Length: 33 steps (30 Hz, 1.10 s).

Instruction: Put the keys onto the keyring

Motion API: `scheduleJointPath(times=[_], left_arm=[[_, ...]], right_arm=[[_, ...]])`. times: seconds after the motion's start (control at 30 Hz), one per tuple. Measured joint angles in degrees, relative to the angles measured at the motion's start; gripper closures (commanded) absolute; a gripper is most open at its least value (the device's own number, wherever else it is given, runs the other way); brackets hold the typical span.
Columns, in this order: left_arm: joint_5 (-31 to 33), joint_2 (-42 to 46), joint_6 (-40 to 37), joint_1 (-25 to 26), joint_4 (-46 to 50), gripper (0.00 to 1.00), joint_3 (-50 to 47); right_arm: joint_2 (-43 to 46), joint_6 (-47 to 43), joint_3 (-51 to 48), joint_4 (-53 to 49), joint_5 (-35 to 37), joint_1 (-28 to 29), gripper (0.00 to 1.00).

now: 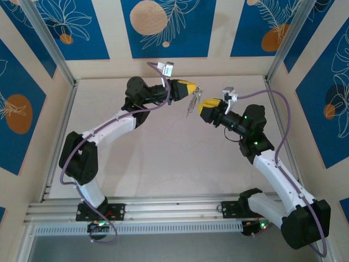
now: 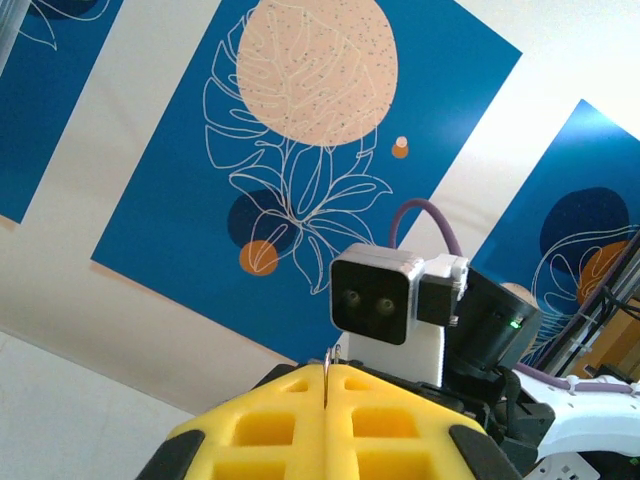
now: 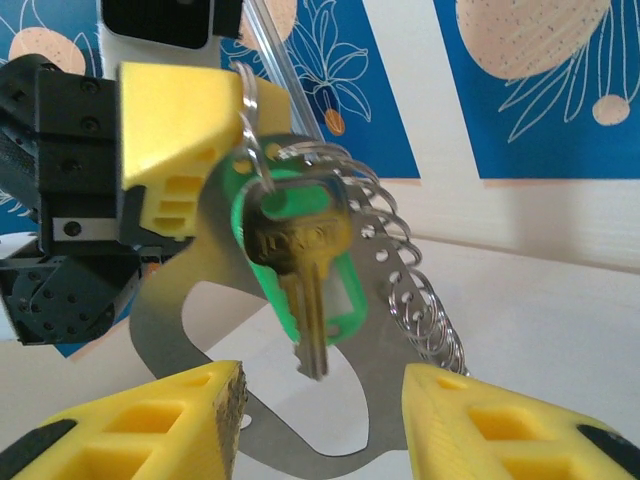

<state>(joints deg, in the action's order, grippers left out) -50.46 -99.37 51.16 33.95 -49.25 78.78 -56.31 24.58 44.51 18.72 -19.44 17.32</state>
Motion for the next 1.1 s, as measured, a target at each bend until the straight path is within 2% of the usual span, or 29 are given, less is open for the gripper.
scheduleJointPath(times=[0.37,0.53,0.97,1.03,1.1], left_arm=[[0.0,0.0,0.0,0.5,0.2,1.00,0.0],[0.0,0.0,0.0,0.6,0.2,1.00,0.0],[0.4,0.0,-0.2,0.8,0.5,1.00,0.0],[0.7,0.0,-0.2,0.8,0.6,1.00,0.0],[0.7,0.0,-0.3,0.8,0.6,1.00,0.0]], right_arm=[[-2.8,-2.1,5.4,-0.3,0.6,1.1,0.53],[-5.0,-3.4,6.9,-0.9,1.1,1.5,0.56],[-5.2,-6.6,6.9,-3.6,1.4,1.5,0.95],[-4.9,-6.6,6.9,-3.9,1.0,1.5,1.00],[-4.7,-6.6,6.9,-4.2,0.4,1.5,1.00]])
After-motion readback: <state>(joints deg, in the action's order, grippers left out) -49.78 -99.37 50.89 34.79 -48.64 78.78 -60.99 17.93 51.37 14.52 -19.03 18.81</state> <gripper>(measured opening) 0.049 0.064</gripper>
